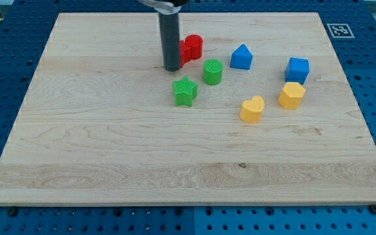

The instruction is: Move blue triangle on left side of blue cube

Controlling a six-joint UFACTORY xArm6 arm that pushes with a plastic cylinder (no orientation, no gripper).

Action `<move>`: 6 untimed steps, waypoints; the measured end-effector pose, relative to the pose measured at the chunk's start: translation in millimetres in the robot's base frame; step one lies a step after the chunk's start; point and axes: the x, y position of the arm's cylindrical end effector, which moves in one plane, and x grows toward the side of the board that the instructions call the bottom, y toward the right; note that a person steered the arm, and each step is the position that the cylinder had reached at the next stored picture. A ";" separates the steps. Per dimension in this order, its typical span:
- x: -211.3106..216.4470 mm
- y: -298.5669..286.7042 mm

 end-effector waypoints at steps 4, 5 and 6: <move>-42.9 76.5; -44.8 120.9; -25.5 129.6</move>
